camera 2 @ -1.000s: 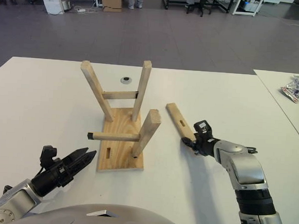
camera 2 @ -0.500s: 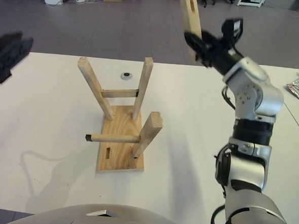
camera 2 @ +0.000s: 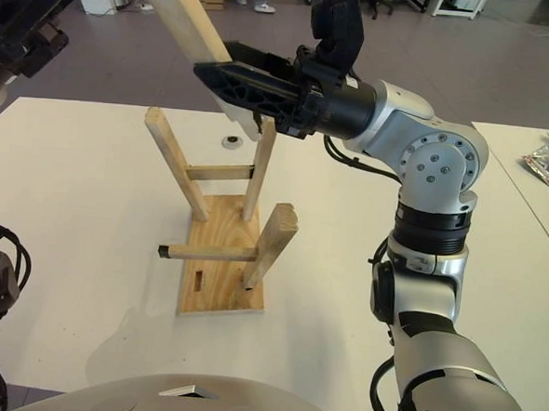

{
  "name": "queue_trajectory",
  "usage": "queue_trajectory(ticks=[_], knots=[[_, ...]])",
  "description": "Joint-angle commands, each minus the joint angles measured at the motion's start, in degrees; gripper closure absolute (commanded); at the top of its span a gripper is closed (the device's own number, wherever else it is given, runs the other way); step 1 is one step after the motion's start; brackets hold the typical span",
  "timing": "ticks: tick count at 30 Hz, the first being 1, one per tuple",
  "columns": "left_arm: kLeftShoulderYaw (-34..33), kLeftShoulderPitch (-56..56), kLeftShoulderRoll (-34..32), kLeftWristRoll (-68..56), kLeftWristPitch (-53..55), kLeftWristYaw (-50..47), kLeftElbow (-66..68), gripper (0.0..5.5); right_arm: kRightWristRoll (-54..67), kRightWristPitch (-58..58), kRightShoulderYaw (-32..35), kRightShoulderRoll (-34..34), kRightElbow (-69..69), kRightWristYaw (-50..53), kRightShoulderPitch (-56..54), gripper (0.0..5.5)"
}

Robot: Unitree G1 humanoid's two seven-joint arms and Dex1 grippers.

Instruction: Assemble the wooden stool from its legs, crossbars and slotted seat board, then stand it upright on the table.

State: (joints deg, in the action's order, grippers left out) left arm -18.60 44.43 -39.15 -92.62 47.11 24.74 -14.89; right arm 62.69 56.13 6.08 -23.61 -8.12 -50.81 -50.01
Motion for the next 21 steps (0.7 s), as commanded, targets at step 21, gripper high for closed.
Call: queue_trajectory(ticks=[21], knots=[[-0.91,0.70,-1.00,-2.56,0.81,-1.70,0.40,3.45,-4.53,1.02,-2.01,-4.60,6.01,-5.84,-3.71,2.89]])
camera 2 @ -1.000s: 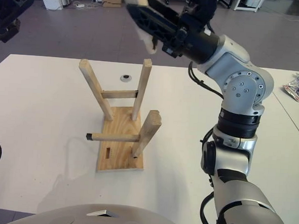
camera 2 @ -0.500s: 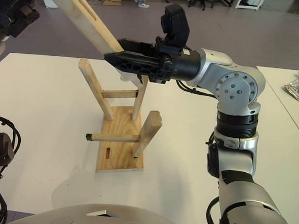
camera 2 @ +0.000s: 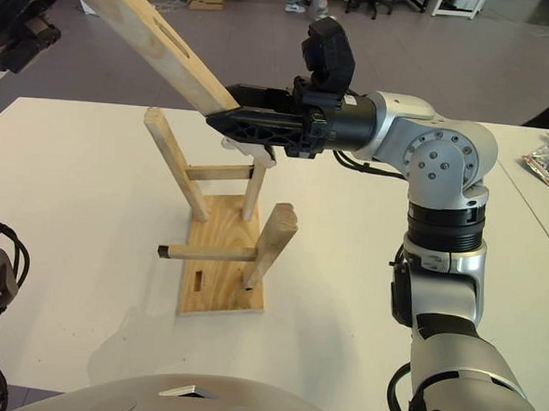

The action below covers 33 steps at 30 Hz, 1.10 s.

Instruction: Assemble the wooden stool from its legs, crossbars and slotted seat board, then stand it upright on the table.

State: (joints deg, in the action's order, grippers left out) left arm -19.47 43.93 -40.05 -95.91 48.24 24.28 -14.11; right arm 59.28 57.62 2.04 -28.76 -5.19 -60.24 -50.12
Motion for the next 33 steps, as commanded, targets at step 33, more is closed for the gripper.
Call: queue_trajectory(ticks=[33], knots=[[-10.39,-53.55,-4.15,36.28,-22.31,53.71,-12.34,3.46,-22.84,-25.73,15.70,0.95,14.26,18.81,36.55,2.13]])
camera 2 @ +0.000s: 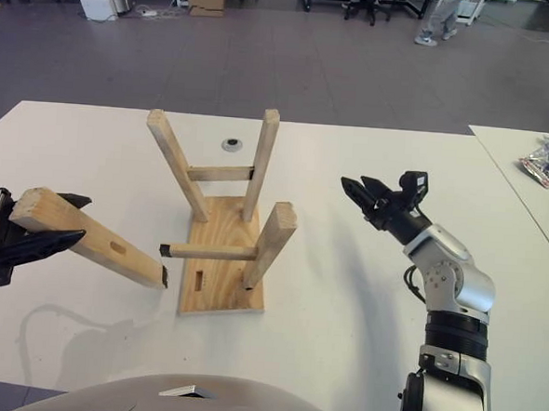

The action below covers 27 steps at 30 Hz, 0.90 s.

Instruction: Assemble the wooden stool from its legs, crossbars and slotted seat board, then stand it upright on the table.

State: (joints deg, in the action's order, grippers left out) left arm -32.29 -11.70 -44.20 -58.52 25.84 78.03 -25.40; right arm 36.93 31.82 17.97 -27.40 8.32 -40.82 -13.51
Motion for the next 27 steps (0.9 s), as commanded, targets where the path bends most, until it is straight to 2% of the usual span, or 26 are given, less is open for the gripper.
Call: queue_trajectory(ticks=[1,7,17,27], knots=[[4.52,2.89,1.30,0.24,-1.08,-0.01,-0.64,3.46,-0.79,0.11,-0.89,-0.34,1.02,-0.93,-0.49,2.13],[7.20,2.44,5.07,3.44,-6.25,0.77,1.26,3.46,-1.40,0.50,-2.51,-0.89,3.31,-2.56,-3.96,2.13],[11.50,0.39,7.94,8.74,-14.57,7.79,8.77,3.46,-2.20,0.05,-3.57,-0.67,4.85,-4.05,-7.44,2.13],[14.16,6.05,4.74,10.52,-17.36,11.02,14.95,3.46,-1.88,0.06,-3.77,0.54,3.38,-3.65,-6.13,2.13]])
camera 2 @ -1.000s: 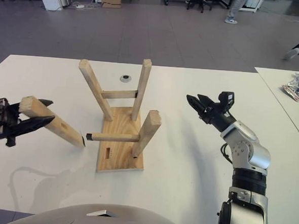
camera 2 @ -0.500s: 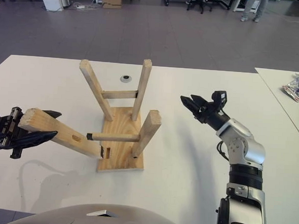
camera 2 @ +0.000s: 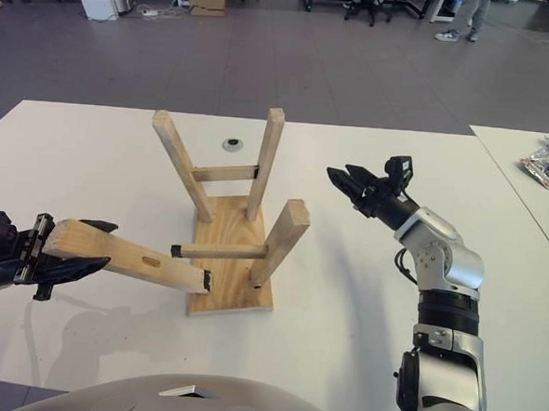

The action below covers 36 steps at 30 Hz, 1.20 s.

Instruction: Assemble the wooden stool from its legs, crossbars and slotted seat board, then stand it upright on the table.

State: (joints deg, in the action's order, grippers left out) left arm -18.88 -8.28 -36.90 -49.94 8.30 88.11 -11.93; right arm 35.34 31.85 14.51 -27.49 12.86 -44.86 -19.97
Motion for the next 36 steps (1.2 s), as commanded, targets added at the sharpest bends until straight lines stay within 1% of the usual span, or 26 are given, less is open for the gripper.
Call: queue_trajectory(ticks=[1,4,8,11,14,19,24,28,36], knots=[[0.70,3.96,-3.45,1.67,0.86,1.11,1.75,3.46,-0.18,0.15,-0.40,0.96,-1.63,0.56,0.75,2.13],[0.76,6.83,-6.57,0.56,4.03,1.55,1.23,3.46,-0.64,0.64,-2.03,1.94,-3.94,0.39,3.69,2.13],[0.96,7.54,-9.96,-1.71,9.91,1.50,-1.37,3.46,-6.52,-2.10,-8.92,1.80,-7.52,-0.21,13.46,2.13],[1.49,7.18,-9.16,-2.27,11.41,0.40,-3.47,3.46,-7.24,-2.70,-10.47,3.12,-10.17,0.52,17.40,2.13],[2.05,7.12,-7.65,-1.39,10.69,-0.95,-5.49,3.46,-7.92,-2.53,-12.64,3.74,-13.12,0.79,20.68,2.13],[1.92,6.51,-7.87,-0.38,10.71,-2.27,-6.68,3.46,-13.20,-6.30,-17.53,-0.49,-14.98,-2.67,25.54,2.13],[1.62,5.96,-9.62,-0.69,12.55,-2.32,-7.08,3.46,-13.98,-7.16,-19.18,-0.36,-16.82,-2.98,28.71,2.13],[2.73,7.11,-10.32,-0.40,14.44,-4.12,-7.54,3.46,-14.88,-8.44,-21.53,0.14,-17.57,-3.00,31.67,2.13],[4.93,9.52,-10.15,3.84,13.42,-7.52,-6.41,3.46,-14.43,-8.24,-22.88,0.56,-19.57,-1.60,32.11,2.13]])
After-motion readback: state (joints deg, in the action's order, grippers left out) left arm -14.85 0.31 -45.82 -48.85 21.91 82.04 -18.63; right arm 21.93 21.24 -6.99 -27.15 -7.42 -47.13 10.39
